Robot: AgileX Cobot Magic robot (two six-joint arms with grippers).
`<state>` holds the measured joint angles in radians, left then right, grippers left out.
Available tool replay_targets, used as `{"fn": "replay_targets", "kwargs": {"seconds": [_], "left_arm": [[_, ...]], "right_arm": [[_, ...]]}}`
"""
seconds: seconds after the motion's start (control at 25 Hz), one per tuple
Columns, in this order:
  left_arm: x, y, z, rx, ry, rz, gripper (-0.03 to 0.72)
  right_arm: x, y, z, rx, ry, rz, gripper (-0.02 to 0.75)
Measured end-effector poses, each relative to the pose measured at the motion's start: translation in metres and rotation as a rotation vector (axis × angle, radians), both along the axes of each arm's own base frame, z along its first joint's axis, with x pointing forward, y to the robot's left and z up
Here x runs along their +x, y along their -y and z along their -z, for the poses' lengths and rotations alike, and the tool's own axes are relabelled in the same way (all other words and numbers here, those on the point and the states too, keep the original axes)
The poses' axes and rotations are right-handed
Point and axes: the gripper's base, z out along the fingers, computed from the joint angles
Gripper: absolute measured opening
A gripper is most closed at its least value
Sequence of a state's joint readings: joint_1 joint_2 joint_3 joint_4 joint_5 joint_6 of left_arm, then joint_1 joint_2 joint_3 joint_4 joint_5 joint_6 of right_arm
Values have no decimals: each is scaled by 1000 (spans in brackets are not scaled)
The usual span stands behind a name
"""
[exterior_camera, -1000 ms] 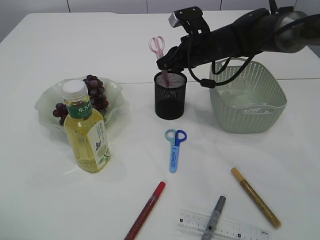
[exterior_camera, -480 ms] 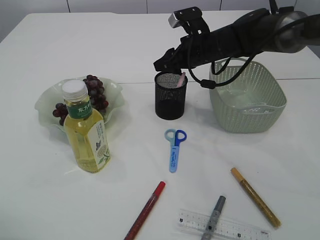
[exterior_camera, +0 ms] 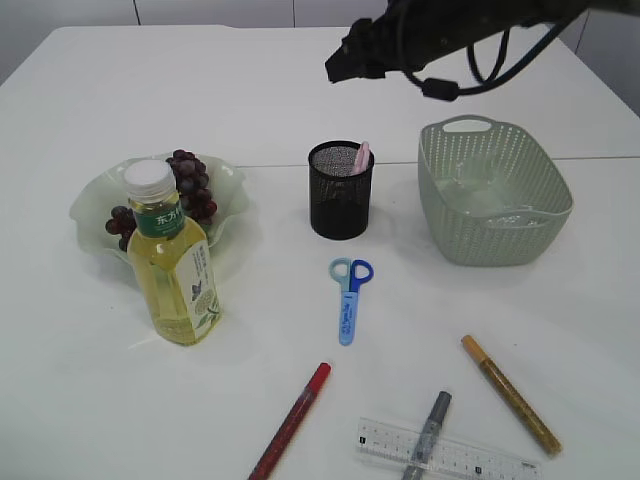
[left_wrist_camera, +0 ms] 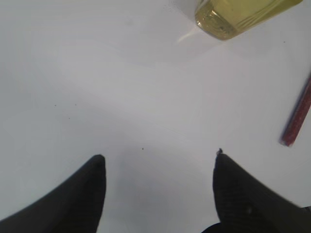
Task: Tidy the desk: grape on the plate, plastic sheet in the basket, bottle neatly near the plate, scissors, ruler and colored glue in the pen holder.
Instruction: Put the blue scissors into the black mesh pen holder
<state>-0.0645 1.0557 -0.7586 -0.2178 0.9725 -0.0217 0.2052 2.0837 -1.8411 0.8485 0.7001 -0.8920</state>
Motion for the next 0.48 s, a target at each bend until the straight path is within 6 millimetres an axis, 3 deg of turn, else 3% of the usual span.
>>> {"fn": "replay_targets", "kwargs": {"seconds": [0.12,0.2,0.28,0.48], "left_arm": [[0,0,0,0,0,0,506],[0,0,0,0,0,0,506],[0,0,0,0,0,0,506],[0,0,0,0,0,0,506]], "right_arm": [[-23,4,-32,-16,-98,74,367],[-36,2,-42,-53,-172,118,367],[-51,-4,-44,-106,-286,176,367],[-71,-30,-26,-268,-458,323,367]]}}
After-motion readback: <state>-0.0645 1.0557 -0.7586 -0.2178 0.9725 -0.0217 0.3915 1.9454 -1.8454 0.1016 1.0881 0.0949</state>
